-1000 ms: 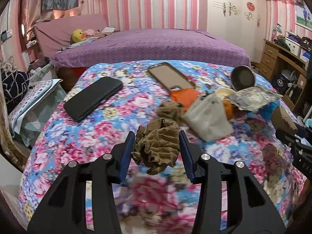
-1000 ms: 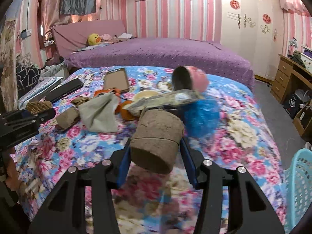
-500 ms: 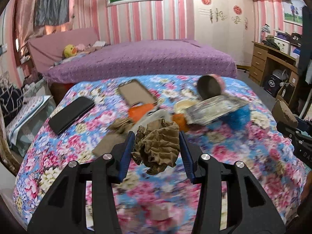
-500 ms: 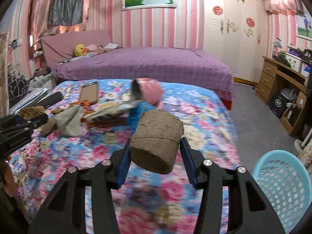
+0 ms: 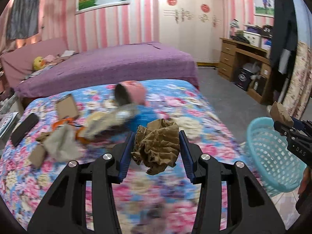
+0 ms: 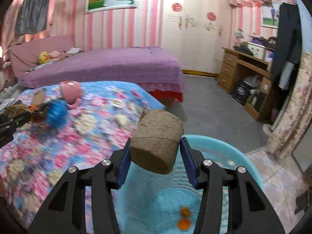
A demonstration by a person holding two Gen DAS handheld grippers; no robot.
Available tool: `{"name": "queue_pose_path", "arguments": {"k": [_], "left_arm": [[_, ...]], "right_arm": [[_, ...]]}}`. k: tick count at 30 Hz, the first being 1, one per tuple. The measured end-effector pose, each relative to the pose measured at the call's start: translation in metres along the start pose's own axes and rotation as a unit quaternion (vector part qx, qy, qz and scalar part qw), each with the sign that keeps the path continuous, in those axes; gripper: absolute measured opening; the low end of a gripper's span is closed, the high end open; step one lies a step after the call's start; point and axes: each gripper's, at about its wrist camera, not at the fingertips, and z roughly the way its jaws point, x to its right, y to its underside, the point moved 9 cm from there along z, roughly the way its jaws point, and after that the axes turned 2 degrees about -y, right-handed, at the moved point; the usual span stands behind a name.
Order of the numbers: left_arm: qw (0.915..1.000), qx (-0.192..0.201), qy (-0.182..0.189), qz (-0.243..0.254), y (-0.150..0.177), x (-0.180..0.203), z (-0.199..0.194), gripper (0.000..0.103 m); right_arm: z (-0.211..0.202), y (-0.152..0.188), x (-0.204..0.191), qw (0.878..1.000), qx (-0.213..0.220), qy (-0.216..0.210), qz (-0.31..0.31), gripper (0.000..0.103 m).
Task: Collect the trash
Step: 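Carry the paper and tube to the basket and open both grippers, then move both grippers back over the bed toward the remaining trash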
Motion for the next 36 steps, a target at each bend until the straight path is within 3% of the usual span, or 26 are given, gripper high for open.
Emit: {"name": "queue_pose_path", "arguments": {"k": [10,17,22,23,24,27,30,36], "left_arm": [[0.9962,-0.027,0.075,0.036,0.019,0.122,0.013,0.045],[0.9902,-0.05,0.12,0.052,0.025,0.184,0.019,0.045],[0.9874,-0.043,0.132,0.077,0.024,0.218,0.018,0.047],[0.9868,-0.042,0.135,0.078,0.023,0.221,0.017,0.055],[0.9866,-0.041,0.137,0.078,0.021,0.222,0.016,0.07],[0.9889,-0.025,0.128,0.071,0.014,0.216,0.013,0.09],[0.9915,-0.016,0.11,0.066,0.009,0.202,0.014,0.097],[0.9952,-0.031,0.082,0.044,0.009,0.159,0.03,0.098]], "right_arm": [[-0.009,0.026,0.085,0.997,-0.007,0.05,0.063,0.049],[-0.014,0.039,0.112,0.994,-0.008,0.065,0.087,0.049],[-0.015,0.042,0.121,0.993,-0.004,0.062,0.103,0.048],[-0.014,0.042,0.122,0.993,-0.004,0.061,0.105,0.048],[-0.014,0.044,0.123,0.992,-0.005,0.062,0.106,0.048],[-0.014,0.044,0.124,0.992,-0.004,0.062,0.11,0.049],[-0.015,0.045,0.125,0.992,-0.003,0.062,0.109,0.049],[-0.015,0.045,0.125,0.992,-0.007,0.066,0.109,0.049]]}}
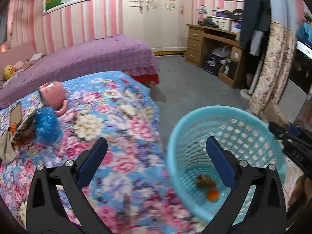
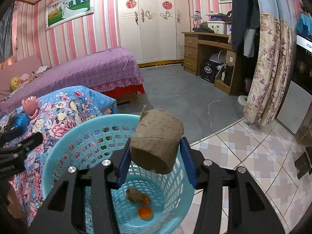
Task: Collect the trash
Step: 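Move both grippers back over the bed toward the remaining trash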
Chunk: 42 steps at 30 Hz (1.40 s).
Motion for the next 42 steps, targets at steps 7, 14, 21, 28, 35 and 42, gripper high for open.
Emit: {"name": "queue_pose_path", "arguments": {"k": [7,14,21,28,35,42], "left_arm": [[0.9994,-0.001,-0.021,-0.026,-0.001,-0.039,-0.002,0.098],[0.9989,0.009,-0.032,-0.033,-0.004,-0.064,-0.014,0.098],[0.9982,0.016,-0.041,-0.042,-0.004,-0.095,-0.028,0.098],[0.9961,0.025,-0.069,-0.05,-0.003,-0.15,-0.047,0.098],[0.9911,0.022,-0.115,-0.063,0.008,-0.241,-0.068,0.098],[0.9801,0.004,-0.172,-0.098,0.034,-0.339,-0.085,0.098]], "right_arm": [[0.002,-0.004,-0.011,1.0,0.008,0.002,-0.004,0.058],[-0.004,-0.012,-0.008,0.999,0.026,0.041,0.008,0.095],[-0.003,-0.02,-0.029,0.998,0.027,0.048,0.008,0.096],[-0.008,-0.036,-0.087,0.999,0.048,0.011,0.005,0.098],[-0.003,-0.036,-0.157,0.999,0.042,-0.026,-0.022,0.098],[0.001,-0.028,-0.227,0.996,0.031,-0.063,-0.049,0.098]]}}
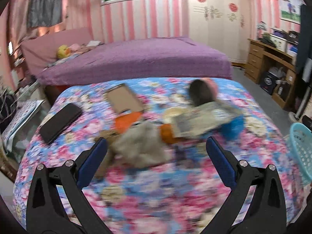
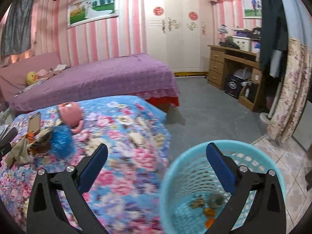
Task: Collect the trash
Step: 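Move both grippers back over the bed toward the remaining trash, then grasp the brown cardboard sleeve with the left gripper while the right grasps the blue bag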
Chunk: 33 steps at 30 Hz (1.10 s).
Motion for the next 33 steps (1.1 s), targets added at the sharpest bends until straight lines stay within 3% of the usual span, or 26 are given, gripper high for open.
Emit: {"name": "queue_pose_path", "arguments": {"k": [6,11,16,23,25,32,33], "left_arm": [[0.9989,-0.024,-0.029,-0.026,0.015,-0.067,0.019,0.098],[0.9971,-0.062,-0.035,-0.026,0.036,-0.1,0.041,0.098],[0.9946,-0.098,-0.035,-0.001,0.053,-0.103,0.059,0.098],[0.9907,-0.133,0.002,-0.029,0.06,-0.106,0.076,0.097],[0.99,-0.137,0.009,-0.031,0.061,-0.106,0.078,0.093],[0.9902,-0.13,0.036,-0.036,0.057,-0.101,0.072,0.055],[0.9905,-0.128,0.037,-0.033,0.056,-0.099,0.071,0.055]], "right_arm": [[0.01,0.011,-0.048,0.999,-0.015,-0.022,-0.033,0.098],[0.018,0.019,-0.074,0.998,-0.028,-0.031,-0.051,0.098],[0.028,0.026,-0.091,0.997,-0.04,-0.038,-0.057,0.098],[0.041,0.032,-0.119,0.995,-0.054,-0.055,-0.065,0.098],[0.043,0.034,-0.125,0.994,-0.058,-0.058,-0.069,0.098],[0.049,0.036,-0.141,0.993,-0.061,-0.057,-0.08,0.098],[0.049,0.036,-0.143,0.993,-0.062,-0.058,-0.081,0.098]]}}
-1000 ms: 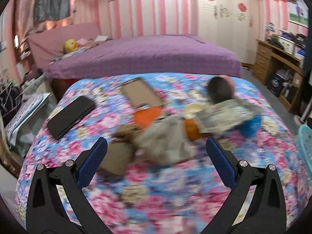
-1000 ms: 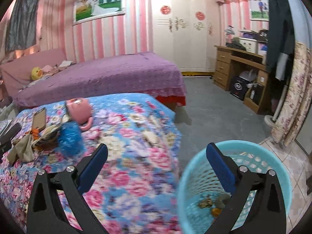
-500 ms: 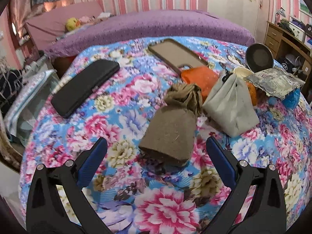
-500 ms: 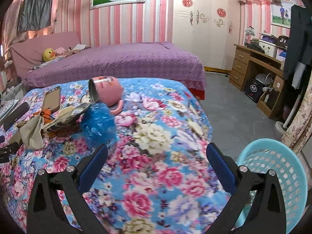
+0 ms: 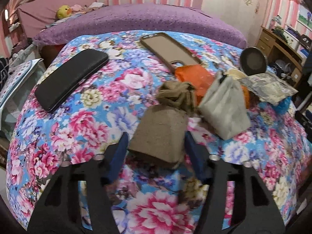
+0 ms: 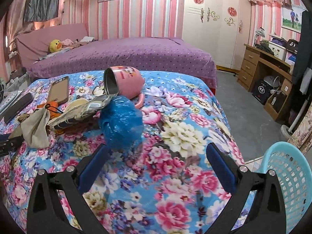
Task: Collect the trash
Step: 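Grasp the brown cardboard sleeve with the left gripper while the right grasps the blue bag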
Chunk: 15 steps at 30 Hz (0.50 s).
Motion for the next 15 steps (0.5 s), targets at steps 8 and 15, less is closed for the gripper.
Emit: {"name": "queue_pose_path", "arguments": {"k": [8,15], "left_arm": [[0.9993,0.032,-0.018,-0.003,-0.015,-0.007,-0.022,0.055],[0.9938,0.059,-0.056,-0.076,-0.034,-0.042,-0.034,0.055]], "right_arm": [[0.01,-0.005,-0.009,1.0,-0.004,-0.002,-0.004,0.098],[0.033,-0.017,-0.031,0.999,-0.018,-0.004,-0.041,0.097]]}}
